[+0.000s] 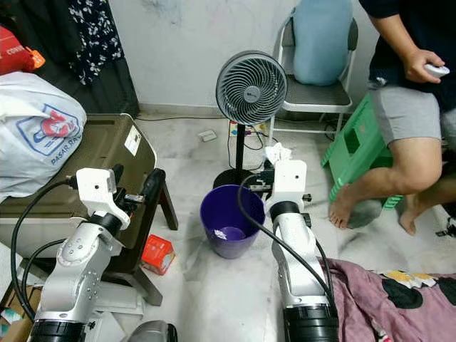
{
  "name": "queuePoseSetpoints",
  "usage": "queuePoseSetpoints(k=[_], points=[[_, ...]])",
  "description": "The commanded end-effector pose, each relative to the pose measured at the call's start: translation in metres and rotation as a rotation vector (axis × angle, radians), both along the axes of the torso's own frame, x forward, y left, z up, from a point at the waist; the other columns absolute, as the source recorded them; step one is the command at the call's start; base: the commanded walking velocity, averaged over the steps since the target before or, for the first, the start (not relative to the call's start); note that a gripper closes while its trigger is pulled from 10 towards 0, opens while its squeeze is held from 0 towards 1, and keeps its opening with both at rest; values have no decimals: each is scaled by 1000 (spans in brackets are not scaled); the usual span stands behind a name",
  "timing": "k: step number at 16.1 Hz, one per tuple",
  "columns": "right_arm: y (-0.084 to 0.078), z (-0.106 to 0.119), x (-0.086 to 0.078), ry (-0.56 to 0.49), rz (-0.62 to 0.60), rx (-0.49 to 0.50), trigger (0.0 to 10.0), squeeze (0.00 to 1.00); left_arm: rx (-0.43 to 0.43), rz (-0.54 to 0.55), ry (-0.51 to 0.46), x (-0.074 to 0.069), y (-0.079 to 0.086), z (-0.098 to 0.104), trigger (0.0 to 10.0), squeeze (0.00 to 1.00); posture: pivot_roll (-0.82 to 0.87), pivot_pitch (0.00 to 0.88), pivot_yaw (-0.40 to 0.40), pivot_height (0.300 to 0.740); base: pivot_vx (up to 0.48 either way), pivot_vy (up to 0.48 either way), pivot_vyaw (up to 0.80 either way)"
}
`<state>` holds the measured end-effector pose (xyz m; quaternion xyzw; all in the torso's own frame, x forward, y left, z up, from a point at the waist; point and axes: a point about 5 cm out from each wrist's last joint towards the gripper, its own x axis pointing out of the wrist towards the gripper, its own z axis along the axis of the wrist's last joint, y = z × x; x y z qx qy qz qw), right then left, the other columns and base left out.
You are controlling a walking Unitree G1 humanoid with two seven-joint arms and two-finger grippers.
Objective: Clean up the room
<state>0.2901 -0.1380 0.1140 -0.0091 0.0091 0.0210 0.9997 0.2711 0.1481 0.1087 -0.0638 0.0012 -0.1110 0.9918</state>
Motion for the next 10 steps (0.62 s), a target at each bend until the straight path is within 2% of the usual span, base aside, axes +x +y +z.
queuePoseSetpoints(k=[1, 4, 10], points=[[2, 8, 1, -25, 10, -3, 10000, 0, 14, 4, 2, 0, 1, 1, 10000, 0, 99, 23, 11, 740, 0, 0, 0], [8, 11, 0, -47, 53, -3, 10000, 0, 15, -1, 4, 0, 1, 1, 10000, 0, 99, 24, 14, 740, 274, 0, 0], [9, 11, 1, -45, 61, -3, 10000, 0, 16, 0, 3, 0, 1, 2, 10000, 0, 102, 25, 12, 740, 341, 0, 625]])
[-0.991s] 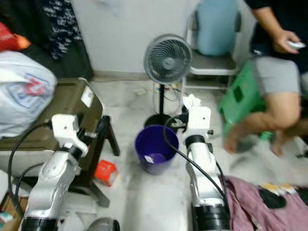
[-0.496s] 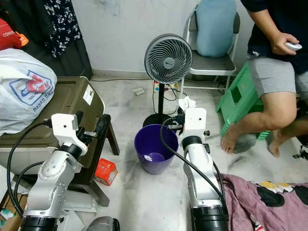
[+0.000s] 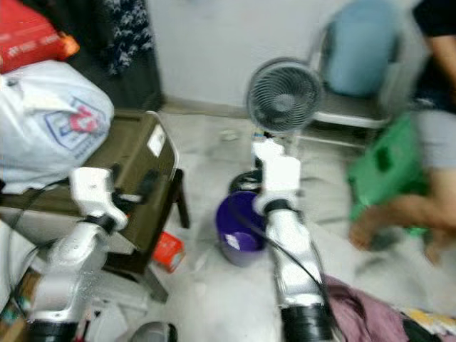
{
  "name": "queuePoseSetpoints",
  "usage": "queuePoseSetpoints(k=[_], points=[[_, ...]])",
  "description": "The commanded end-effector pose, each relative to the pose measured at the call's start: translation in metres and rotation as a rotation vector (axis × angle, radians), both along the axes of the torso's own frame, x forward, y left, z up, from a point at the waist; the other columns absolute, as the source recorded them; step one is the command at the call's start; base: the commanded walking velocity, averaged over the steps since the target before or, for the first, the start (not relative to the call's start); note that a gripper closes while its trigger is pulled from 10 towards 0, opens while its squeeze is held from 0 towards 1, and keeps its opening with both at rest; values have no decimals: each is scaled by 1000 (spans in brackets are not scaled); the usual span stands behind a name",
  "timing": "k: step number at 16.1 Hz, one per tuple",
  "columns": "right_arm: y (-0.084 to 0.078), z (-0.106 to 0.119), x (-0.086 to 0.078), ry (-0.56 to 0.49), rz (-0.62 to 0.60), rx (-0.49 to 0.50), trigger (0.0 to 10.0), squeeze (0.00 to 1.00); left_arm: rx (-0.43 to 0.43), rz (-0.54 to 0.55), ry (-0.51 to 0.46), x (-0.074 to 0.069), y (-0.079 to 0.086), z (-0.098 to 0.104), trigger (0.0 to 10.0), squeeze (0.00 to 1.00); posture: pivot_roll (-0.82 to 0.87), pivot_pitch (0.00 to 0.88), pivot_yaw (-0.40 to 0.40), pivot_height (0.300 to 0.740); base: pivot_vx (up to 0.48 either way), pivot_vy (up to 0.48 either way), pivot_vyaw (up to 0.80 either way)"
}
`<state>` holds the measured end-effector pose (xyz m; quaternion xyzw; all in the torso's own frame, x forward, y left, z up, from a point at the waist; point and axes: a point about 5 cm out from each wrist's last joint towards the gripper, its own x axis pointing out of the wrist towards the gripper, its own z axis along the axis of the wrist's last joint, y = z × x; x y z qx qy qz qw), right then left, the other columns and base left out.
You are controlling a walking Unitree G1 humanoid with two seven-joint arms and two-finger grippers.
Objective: Clean up the room
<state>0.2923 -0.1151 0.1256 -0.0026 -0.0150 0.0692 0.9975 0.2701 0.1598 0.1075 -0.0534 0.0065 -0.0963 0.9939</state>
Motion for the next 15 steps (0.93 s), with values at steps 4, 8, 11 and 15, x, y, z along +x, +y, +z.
queuePoseSetpoints(k=[4, 8, 11, 15], points=[[-13, -1, -1, 3, -33, -17, 10000, 0, -6, -29, -8, 2, -11, 3, 10000, 0, 102, 23, 13, 740, 362, 0, 114], [-12, -2, 1, 8, -38, -15, 10000, 0, -4, -33, -9, 3, -11, 3, 10000, 0, 102, 21, 14, 740, 296, 0, 0], [-12, -2, 2, 8, -41, -8, 10000, 0, -3, -34, -9, 4, -12, 3, 10000, 0, 103, 17, 14, 740, 318, 0, 0], [-11, -2, 4, 4, -39, -10, 10000, 0, -4, -30, -14, 5, -11, 4, 10000, 0, 104, 16, 14, 740, 280, 0, 0]])
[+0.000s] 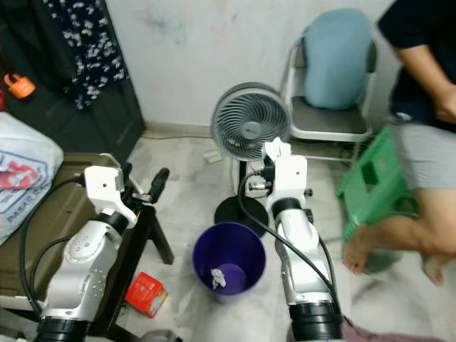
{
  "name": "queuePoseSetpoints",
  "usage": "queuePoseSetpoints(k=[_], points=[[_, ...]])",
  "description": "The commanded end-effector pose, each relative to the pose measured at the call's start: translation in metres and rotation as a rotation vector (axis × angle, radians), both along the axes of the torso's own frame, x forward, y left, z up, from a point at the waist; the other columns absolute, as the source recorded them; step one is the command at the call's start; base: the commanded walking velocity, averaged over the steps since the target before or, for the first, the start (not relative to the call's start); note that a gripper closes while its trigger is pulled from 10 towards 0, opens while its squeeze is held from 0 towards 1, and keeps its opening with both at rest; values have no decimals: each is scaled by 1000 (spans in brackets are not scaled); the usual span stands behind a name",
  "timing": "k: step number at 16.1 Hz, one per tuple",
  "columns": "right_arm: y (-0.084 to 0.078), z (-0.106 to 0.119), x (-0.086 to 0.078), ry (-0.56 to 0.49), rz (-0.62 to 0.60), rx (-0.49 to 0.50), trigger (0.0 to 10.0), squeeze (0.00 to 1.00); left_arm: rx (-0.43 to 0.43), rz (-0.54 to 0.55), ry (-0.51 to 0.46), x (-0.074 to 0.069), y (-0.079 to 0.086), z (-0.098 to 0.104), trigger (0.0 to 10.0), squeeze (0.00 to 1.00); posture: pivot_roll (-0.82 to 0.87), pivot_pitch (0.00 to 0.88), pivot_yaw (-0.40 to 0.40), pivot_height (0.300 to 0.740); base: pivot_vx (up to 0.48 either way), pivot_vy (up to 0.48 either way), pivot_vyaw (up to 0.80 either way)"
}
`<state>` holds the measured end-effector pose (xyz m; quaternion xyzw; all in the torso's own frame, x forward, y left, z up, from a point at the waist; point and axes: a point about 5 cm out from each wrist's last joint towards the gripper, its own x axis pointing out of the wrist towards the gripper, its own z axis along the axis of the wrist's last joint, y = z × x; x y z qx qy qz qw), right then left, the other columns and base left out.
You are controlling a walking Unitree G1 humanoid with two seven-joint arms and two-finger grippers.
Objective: Clean up the room
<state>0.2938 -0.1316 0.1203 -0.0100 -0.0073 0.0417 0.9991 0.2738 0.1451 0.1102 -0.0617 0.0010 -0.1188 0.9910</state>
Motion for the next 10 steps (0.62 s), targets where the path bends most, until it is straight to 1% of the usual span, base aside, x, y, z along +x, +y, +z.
queuePoseSetpoints(k=[1, 4, 5, 6, 7, 8, 9, 10], points=[[6, 4, 3, -13, 18, 5, 10000, 0, 19, 22, -5, 2, 4, 1, 10000, 0, 105, 15, 14, 740, 0, 0, 0], [9, 7, 9, -26, 23, 7, 10000, 0, 25, 42, -27, 5, 6, 5, 10000, 0, 113, 5, 11, 740, 0, 0, 0], [11, 9, 12, -32, 27, 9, 10000, 0, 44, 53, -40, 6, 7, 6, 10000, 0, 114, 2, 11, 740, 0, 0, 0], [13, 10, 16, -35, 28, 11, 10000, 0, 76, 73, -58, 8, 10, 8, 10000, 0, 115, 2, 11, 740, 0, 0, 0], [19, 16, 24, -48, 31, 24, 10000, 0, 73, 100, -69, 13, 17, 12, 10000, 0, 114, 6, 6, 740, 0, 0, 0], [24, 22, 30, -63, 34, 23, 10000, 0, 86, 123, -77, 15, 21, 16, 10000, 0, 114, 9, 2, 740, 0, 0, 0], [25, 23, 31, -65, 35, 26, 10000, 0, 89, 128, -80, 16, 22, 17, 10000, 0, 114, 9, 2, 740, 0, 0, 0], [29, 25, 34, -74, 42, 28, 10000, 0, 91, 126, -79, 14, 21, 16, 10000, 0, 113, 6, 4, 740, 0, 0, -413]])
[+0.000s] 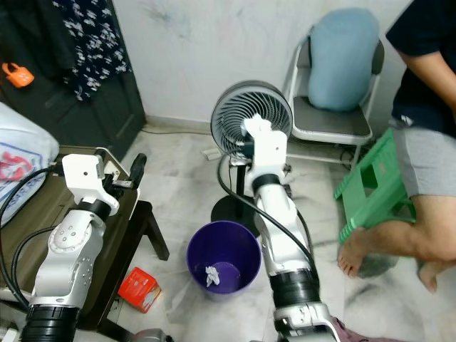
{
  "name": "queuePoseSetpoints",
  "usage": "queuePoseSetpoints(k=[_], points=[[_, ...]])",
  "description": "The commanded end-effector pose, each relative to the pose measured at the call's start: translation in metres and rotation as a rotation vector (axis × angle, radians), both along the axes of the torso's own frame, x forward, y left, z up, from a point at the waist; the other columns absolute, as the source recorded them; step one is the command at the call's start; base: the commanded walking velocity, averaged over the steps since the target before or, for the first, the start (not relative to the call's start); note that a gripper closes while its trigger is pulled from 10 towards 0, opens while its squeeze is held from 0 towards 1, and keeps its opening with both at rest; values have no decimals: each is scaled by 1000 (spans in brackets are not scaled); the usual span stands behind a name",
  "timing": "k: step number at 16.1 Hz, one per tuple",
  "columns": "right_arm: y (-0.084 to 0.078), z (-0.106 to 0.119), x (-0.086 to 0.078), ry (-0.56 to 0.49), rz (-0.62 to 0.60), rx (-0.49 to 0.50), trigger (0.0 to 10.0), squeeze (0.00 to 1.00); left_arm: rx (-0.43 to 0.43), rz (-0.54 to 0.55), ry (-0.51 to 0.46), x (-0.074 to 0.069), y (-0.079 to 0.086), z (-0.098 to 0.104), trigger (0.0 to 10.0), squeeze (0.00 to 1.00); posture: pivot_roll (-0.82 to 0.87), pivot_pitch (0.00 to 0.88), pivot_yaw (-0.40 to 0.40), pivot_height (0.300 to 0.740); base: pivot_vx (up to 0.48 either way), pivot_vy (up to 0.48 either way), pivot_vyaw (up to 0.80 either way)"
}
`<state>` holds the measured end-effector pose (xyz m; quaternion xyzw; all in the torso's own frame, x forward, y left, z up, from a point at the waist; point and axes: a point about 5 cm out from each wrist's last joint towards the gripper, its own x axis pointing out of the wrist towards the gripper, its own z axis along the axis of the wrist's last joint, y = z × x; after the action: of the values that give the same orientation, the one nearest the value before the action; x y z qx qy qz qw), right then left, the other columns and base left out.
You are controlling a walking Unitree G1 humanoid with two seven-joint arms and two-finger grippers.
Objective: Clean up the room
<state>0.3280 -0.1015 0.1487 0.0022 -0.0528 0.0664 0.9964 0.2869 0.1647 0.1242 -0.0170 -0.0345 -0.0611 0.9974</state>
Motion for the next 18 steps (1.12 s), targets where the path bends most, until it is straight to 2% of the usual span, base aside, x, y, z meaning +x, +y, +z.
queuePoseSetpoints(k=[1, 5, 8, 9, 11, 12, 13, 15, 18], points=[[5, -5, 4, 22, -5, -5, 10000, 0, 22, -2, 6, -2, -3, -4, 10000, 0, 112, 0, 2, 740, 0, 0, 800], [16, -9, 9, 38, 17, 1, 10000, 0, 36, -27, -7, -2, -13, -2, 10000, 0, 109, 11, -1, 740, 0, 0, 734], [13, -20, 11, 93, -20, 2, 10000, 0, 32, -31, -3, -4, -13, -4, 10000, 0, 106, 30, -7, 740, 0, 0, 0], [7, -22, 12, 99, -42, -16, 10000, 0, 44, -34, -7, -4, -13, -3, 10000, 0, 108, 32, -7, 740, 0, 0, 0], [-23, -35, 6, 199, -203, -48, 10000, 0, 82, -100, 9, -14, -14, -7, 10000, 0, 112, 51, 6, 740, 0, 0, 0], [-31, -40, 1, 233, -248, -46, 10000, 0, 95, -119, 22, -19, -14, -10, 10000, 0, 111, 59, 16, 740, 0, 0, 0], [-40, -43, -6, 253, -288, -56, 10000, 0, 110, -142, 30, -24, -14, -11, 10000, 0, 108, 62, 19, 740, 0, 0, 0], [-70, -48, -31, 304, -366, -76, 10000, 0, 143, -208, 41, -35, -11, -15, 10000, 0, 88, 60, 14, 740, 0, 0, 0], [-86, -60, -60, 380, -372, -112, 10000, 0, 159, -202, 70, -44, 0, -20, 10000, 0, 70, 84, 21, 740, 0, 0, -533]])
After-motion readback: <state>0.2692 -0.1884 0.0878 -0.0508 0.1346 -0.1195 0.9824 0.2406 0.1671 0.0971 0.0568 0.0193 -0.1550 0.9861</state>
